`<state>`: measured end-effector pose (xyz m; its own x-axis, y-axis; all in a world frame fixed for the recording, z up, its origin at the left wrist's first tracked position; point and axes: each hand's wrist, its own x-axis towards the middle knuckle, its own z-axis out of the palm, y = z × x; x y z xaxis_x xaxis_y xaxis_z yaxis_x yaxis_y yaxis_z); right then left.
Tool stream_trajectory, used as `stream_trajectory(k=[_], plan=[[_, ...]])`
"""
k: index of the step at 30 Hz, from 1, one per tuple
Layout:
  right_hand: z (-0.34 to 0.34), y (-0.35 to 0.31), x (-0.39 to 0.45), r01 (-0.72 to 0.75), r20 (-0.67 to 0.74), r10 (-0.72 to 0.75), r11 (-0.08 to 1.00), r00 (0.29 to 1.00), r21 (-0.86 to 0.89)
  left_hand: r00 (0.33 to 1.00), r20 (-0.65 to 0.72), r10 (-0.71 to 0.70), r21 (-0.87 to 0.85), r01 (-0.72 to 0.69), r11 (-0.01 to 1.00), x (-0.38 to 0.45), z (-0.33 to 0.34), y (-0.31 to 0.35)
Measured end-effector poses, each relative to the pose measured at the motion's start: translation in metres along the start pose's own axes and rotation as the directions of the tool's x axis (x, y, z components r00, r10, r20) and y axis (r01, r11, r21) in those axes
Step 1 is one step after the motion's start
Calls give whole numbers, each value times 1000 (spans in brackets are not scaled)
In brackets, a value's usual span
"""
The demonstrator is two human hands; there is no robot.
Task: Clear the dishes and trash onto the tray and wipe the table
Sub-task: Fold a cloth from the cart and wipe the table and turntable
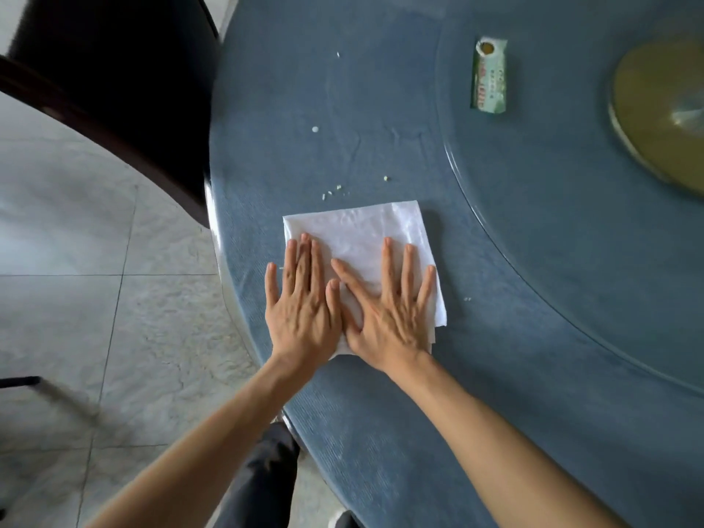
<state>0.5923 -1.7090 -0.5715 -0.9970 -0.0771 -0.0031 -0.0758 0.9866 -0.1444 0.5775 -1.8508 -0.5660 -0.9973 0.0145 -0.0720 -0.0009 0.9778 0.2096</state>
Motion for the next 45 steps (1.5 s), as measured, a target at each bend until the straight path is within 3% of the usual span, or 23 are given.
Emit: stream_trajectory(k=[11,17,23,25,29,33,35,39,42,45], plan=[[-5,-28,149,-190,111,193,981,975,-43,985,20,174,-12,-174,985,172,-23,-27],[-13,-40,125,-285,19,284,959,959,15,976,46,213,-109,-207,972,157,-29,-35],[-28,-45,89,-315,84,305,933,949,176,925,156,346,-194,-314,929,138,-45,-62],[-37,-38,93,-364,21,373,892,928,268,940,144,310,-306,-256,917,142,-55,-63],[-53,-15,124,-357,-35,404,844,914,401,991,129,41,-510,31,859,175,-77,-41],[-52,-19,157,-268,78,262,851,962,451,931,288,-223,-686,363,631,208,-89,-22],[-50,-26,164,-292,160,244,802,957,522,863,429,-268,-711,505,489,218,-92,-19],[-60,-37,165,-386,292,253,586,923,712,883,462,-85,-663,407,628,224,-110,-11],[-74,-42,165,-416,343,241,417,908,808,837,522,164,-775,385,501,214,-134,2],[-79,-38,166,-420,351,295,217,889,881,771,543,333,-790,336,512,204,-147,9]])
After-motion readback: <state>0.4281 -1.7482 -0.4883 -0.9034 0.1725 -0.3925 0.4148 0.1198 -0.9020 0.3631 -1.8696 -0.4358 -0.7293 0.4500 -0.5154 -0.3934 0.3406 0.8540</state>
